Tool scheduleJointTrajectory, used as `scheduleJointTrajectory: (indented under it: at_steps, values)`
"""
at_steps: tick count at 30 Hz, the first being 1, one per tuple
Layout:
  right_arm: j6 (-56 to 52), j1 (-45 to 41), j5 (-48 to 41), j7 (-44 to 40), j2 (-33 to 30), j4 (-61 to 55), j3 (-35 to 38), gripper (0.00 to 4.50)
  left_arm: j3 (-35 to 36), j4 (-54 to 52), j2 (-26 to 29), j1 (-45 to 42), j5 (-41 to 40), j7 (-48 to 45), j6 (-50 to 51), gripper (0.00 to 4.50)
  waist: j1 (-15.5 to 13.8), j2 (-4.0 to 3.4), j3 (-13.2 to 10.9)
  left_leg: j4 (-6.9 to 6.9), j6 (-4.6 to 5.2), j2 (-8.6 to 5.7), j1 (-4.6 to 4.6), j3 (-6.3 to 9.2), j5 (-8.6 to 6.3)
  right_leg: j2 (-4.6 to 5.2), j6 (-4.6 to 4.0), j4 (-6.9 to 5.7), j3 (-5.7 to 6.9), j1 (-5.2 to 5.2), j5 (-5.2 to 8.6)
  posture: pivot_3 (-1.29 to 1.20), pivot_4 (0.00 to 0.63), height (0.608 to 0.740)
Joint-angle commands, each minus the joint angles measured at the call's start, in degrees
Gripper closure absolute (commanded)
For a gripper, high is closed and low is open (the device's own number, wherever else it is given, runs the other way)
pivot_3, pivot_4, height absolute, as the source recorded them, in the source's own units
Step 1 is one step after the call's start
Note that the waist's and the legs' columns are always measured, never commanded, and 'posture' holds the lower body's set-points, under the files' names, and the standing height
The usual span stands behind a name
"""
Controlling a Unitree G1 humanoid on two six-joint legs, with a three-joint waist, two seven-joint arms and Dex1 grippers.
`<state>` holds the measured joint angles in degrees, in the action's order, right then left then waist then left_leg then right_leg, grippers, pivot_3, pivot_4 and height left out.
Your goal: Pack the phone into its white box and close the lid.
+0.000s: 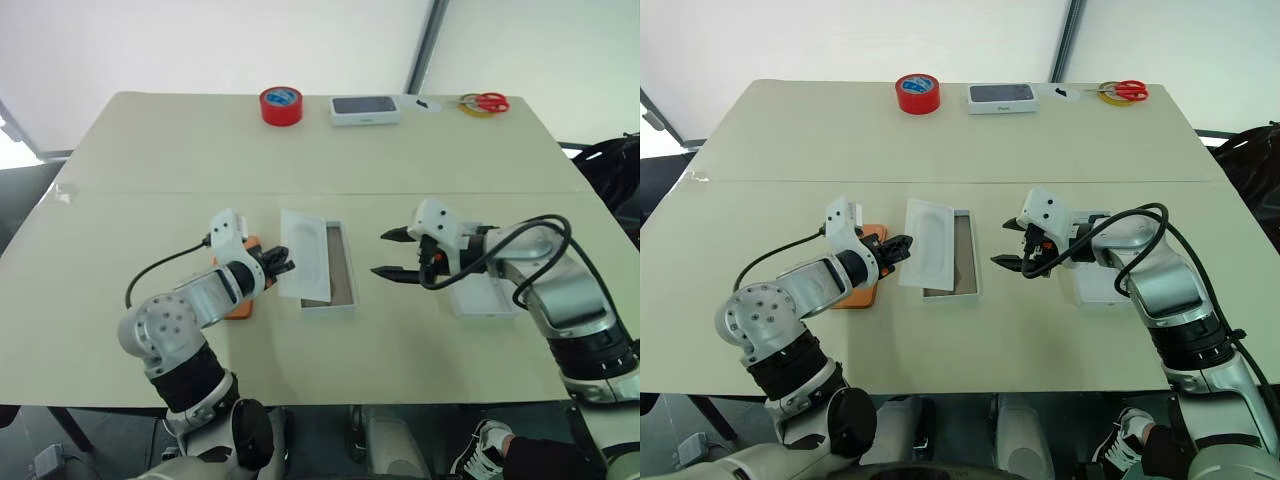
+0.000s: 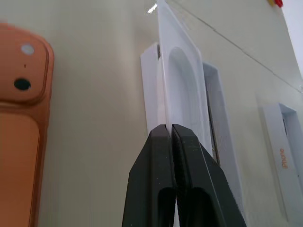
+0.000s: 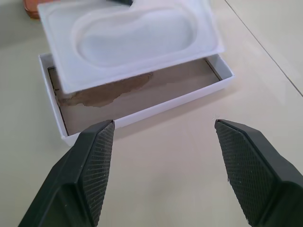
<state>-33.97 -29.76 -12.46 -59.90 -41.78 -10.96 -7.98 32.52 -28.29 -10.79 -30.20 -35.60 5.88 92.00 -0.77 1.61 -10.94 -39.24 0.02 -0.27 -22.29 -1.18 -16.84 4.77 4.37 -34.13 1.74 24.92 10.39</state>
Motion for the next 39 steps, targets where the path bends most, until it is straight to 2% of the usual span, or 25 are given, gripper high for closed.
scheduleJointTrajectory:
  at_steps: [1,8,11,18,21,23,24,26,29,31,33,35,39]
  values:
    - [0.9,-0.9,-0.4,0.7,0.5,0.0,0.4,0.97,-2.0,-2.7,-6.2,-0.4,-2.8,0.9,0.5,4.5,0.0,0.0,0.0,0.0,0.0,0.0,0.0,0.0,0.0,0.0,-0.01,0.0,0.0,0.0,0.01,0.0,0.15,0.732]
    - [1.4,-0.8,0.0,1.4,1.3,0.7,-0.8,0.97,-3.4,-0.2,-6.4,0.2,-3.5,1.4,0.5,4.5,0.1,0.0,0.0,0.0,0.0,-0.01,0.0,0.0,0.0,-0.01,-0.05,0.0,0.0,0.0,0.03,0.0,0.15,0.732]
    - [1.6,-0.5,0.3,1.7,1.5,0.6,-1.3,0.92,-3.4,0.7,-6.1,-0.3,-3.6,1.1,0.5,3.52,0.1,0.0,0.0,0.0,0.0,-0.02,0.0,-0.01,0.0,-0.01,-0.05,0.01,0.0,0.0,0.03,0.0,0.15,0.732]
    - [1.5,-0.9,0.1,2.5,2.0,0.2,-1.7,0.92,-0.1,0.1,-5.1,-2.9,-5.8,-0.5,0.5,0.02,0.1,0.0,0.0,0.0,0.0,-0.01,0.0,-0.01,0.0,-0.01,-0.07,0.01,0.0,0.0,0.04,0.0,0.15,0.732]
    - [1.2,-2.0,0.4,3.9,3.6,1.0,-2.0,0.92,3.0,-0.9,-2.8,-5.5,-8.5,-1.8,0.5,0.02,0.1,0.0,0.0,0.0,0.0,-0.01,0.0,0.0,0.0,-0.02,-0.09,0.01,0.01,0.0,0.05,0.0,0.15,0.732]
    - [0.8,-2.8,0.6,4.3,4.4,1.5,-2.6,1.48,3.7,-1.0,-0.7,-6.4,-9.5,-2.1,0.5,0.0,0.1,0.0,0.0,0.0,0.0,-0.01,0.0,0.0,0.0,-0.03,-0.08,0.0,0.01,0.01,0.05,0.0,0.15,0.732]
    - [0.2,-3.3,0.7,4.8,4.9,1.8,-2.9,1.8,3.8,-1.0,0.7,-6.5,-9.5,-2.3,0.5,0.0,0.1,0.0,0.0,0.0,0.0,-0.02,0.0,0.0,0.0,-0.03,-0.08,0.0,0.02,0.0,0.05,0.0,0.15,0.732]
    - [-0.5,-4.3,1.3,5.9,6.1,2.4,-3.7,2.81,2.5,-1.4,5.0,-5.8,-8.9,-3.7,-0.1,0.0,0.1,0.0,0.0,0.0,0.0,-0.03,0.0,-0.01,0.0,-0.02,-0.06,0.01,0.01,0.0,0.04,0.0,0.15,0.732]
    - [-2.4,-6.4,2.7,8.5,9.1,3.0,-6.0,4.41,-6.6,-3.1,18.3,0.4,-5.7,-9.5,-6.7,0.0,1.0,-0.03,0.0,0.05,-0.01,-0.04,0.03,-0.03,0.01,-0.06,0.05,-0.03,-0.02,0.04,-0.03,0.0,0.15,0.732]
    - [-4.0,-7.9,3.8,10.9,12.0,3.1,-7.9,4.47,-12.3,-3.7,28.1,6.4,-2.3,-15.3,-15.1,0.0,1.6,-0.06,0.0,0.15,-0.07,0.0,0.06,-0.05,0.04,-0.1,0.03,-0.16,-0.06,0.15,-0.02,0.0,0.15,0.732]
    - [-5.2,-9.4,5.1,13.5,14.9,3.8,-9.5,4.47,-13.7,-2.8,34.7,11.7,0.2,-20.7,-23.5,0.0,1.8,-0.07,0.0,0.2,-0.14,0.03,0.01,-0.08,0.08,-0.11,-0.04,-0.22,-0.09,0.32,-0.02,0.0,0.15,0.732]
    - [-6.3,-10.8,6.7,16.2,18.1,5.4,-10.9,4.47,-12.7,-2.0,39.3,16.6,1.6,-26.0,-30.7,0.0,1.5,-0.08,0.0,0.21,-0.2,0.1,-0.08,-0.07,0.12,-0.1,-0.23,-0.21,-0.09,0.41,0.02,0.0,0.15,0.732]
    - [-6.2,-12.6,10.1,20.5,21.9,8.8,-13.3,4.47,-11.8,-1.1,44.8,23.5,3.0,-33.0,-39.7,0.0,1.0,-0.07,0.0,0.17,-0.2,0.08,-0.14,-0.07,0.11,0.03,-0.32,-0.12,-0.05,0.4,0.02,0.0,0.15,0.732]
